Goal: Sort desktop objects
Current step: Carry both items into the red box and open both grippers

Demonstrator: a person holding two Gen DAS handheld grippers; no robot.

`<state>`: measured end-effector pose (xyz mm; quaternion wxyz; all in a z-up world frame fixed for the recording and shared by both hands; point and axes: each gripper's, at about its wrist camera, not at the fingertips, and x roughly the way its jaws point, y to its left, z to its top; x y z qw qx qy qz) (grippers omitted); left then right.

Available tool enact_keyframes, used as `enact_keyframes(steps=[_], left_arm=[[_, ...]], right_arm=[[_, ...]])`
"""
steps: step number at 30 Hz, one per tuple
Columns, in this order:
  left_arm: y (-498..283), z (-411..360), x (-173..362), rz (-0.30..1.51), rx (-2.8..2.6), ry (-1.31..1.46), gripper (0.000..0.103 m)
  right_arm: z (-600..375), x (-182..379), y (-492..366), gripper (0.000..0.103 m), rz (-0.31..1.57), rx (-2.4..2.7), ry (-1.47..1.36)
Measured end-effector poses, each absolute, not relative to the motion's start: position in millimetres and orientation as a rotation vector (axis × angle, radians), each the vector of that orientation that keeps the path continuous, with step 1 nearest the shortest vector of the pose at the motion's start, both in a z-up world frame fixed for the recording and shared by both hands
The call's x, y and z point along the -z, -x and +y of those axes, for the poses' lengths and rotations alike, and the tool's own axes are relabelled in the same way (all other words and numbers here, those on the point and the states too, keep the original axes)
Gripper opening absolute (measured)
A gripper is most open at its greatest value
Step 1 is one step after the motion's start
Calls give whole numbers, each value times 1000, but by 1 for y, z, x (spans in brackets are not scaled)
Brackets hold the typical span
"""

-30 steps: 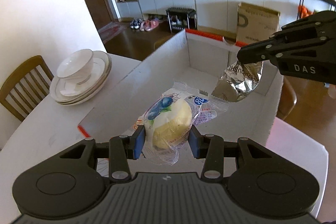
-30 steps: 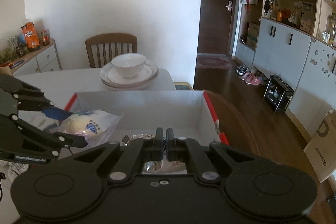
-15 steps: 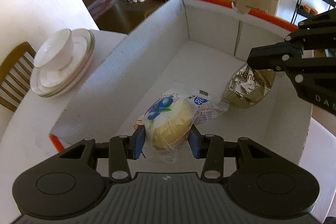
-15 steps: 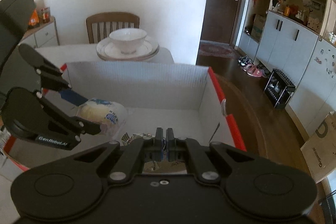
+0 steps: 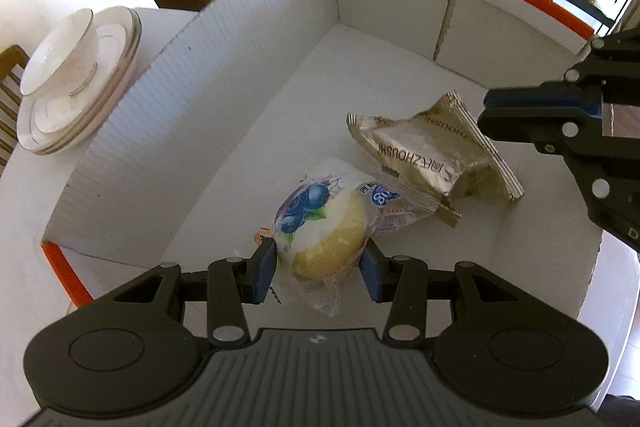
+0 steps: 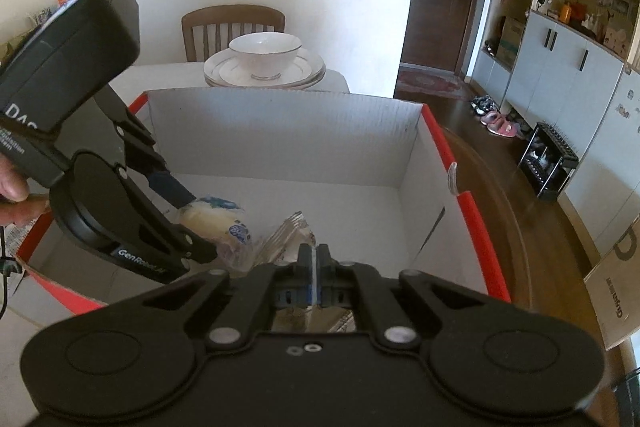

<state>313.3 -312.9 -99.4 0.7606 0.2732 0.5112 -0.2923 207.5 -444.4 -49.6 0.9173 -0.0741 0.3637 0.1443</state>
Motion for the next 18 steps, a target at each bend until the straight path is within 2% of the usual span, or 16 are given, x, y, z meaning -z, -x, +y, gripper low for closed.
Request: enact_keyframes(steps=[2, 4, 8, 10, 18], left_arm=[[-315, -312, 100, 1117, 640, -605, 48], [-313, -311, 98, 1109, 646, -608, 56], [-305, -310, 93, 1080, 663, -603, 62], [-302, -307, 88, 1064, 666, -597, 67], [-287, -289, 60, 994, 653, -486, 68]], right_arm=[[-447, 50, -206, 11, 754, -295, 135], [-450, 49, -205, 15, 757, -296, 123], [-452, 46, -204, 16, 760, -297, 114], [-453, 45, -203, 20, 764, -302, 107], [-455, 33, -198, 27, 761, -331, 81]])
